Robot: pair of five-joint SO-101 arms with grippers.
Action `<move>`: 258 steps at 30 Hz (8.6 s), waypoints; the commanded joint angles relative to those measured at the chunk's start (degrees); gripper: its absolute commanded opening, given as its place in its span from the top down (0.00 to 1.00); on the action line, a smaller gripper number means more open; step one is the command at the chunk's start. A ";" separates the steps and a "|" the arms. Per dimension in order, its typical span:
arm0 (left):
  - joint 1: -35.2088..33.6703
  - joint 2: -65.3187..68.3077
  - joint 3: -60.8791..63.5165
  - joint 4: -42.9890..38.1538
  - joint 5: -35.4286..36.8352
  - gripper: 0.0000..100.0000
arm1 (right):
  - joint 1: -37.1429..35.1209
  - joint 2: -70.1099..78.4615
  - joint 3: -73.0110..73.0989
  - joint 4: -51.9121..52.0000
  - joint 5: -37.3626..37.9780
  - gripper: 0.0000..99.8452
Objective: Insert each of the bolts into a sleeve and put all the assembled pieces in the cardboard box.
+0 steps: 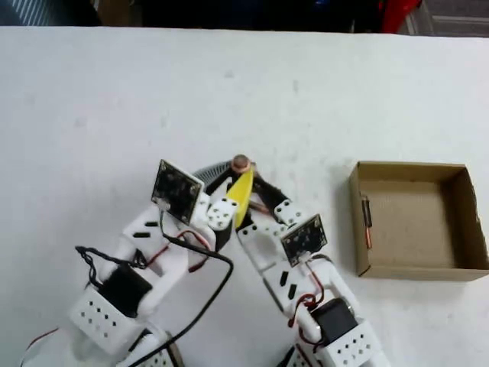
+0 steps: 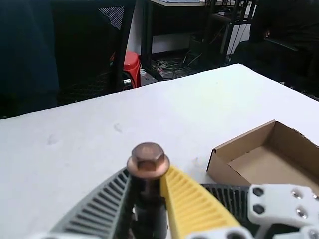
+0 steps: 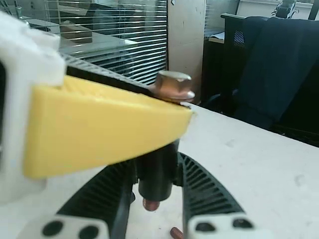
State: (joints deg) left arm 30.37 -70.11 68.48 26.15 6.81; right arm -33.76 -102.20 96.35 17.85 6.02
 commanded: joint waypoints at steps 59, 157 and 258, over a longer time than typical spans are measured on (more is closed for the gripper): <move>-33.10 -32.13 1.49 26.64 -9.32 0.98 | 22.55 0.57 -47.47 36.97 0.09 0.98; -52.26 -34.59 28.57 39.38 -9.41 0.98 | -2.59 77.14 -66.29 52.18 1.14 0.86; -70.64 -34.59 28.57 39.65 -8.97 0.98 | -20.35 95.16 -47.74 5.05 -59.69 0.78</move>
State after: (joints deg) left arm -39.52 -104.22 97.14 65.27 -2.07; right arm -55.91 -6.90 48.44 23.38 -53.23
